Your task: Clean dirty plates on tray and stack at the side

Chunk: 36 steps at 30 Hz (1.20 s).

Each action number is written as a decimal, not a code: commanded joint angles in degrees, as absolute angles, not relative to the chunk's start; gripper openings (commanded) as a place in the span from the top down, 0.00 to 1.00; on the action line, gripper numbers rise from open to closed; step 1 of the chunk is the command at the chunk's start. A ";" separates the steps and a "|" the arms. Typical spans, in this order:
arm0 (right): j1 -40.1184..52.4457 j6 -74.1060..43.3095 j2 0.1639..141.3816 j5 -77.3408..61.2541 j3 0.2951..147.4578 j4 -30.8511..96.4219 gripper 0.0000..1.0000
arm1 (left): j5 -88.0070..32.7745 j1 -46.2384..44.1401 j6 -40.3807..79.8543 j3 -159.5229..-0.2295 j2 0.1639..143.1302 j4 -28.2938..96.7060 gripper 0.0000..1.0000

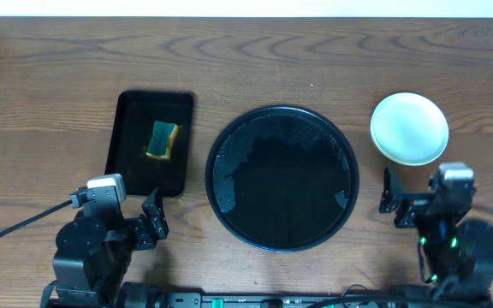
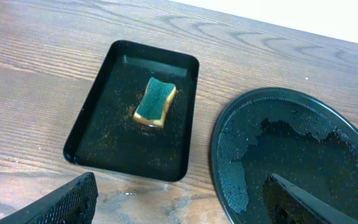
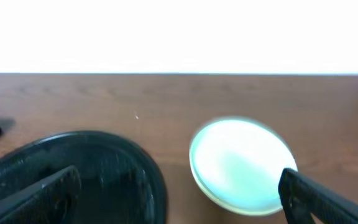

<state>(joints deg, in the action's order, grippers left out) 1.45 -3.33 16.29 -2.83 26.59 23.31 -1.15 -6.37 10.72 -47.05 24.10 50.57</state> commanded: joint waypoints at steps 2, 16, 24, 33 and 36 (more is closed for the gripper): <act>3.51 -2.90 7.27 -2.42 16.49 13.98 0.01 | -0.89 -6.09 11.42 -46.59 23.97 50.50 0.15; 2.61 -1.87 0.27 -1.39 0.32 -4.29 0.01 | -0.89 -6.07 11.42 -46.59 23.97 50.50 0.15; 2.74 3.90 0.30 -5.45 0.32 3.79 0.01 | -0.89 -6.07 11.42 -46.59 23.97 50.50 0.15; 2.74 3.92 0.38 -5.43 0.32 3.84 0.01 | -0.89 -6.07 11.42 -46.59 23.97 50.50 0.14; 2.74 3.92 0.38 -5.43 0.32 3.84 0.01 | -0.89 -6.07 11.42 -46.59 23.97 50.50 0.15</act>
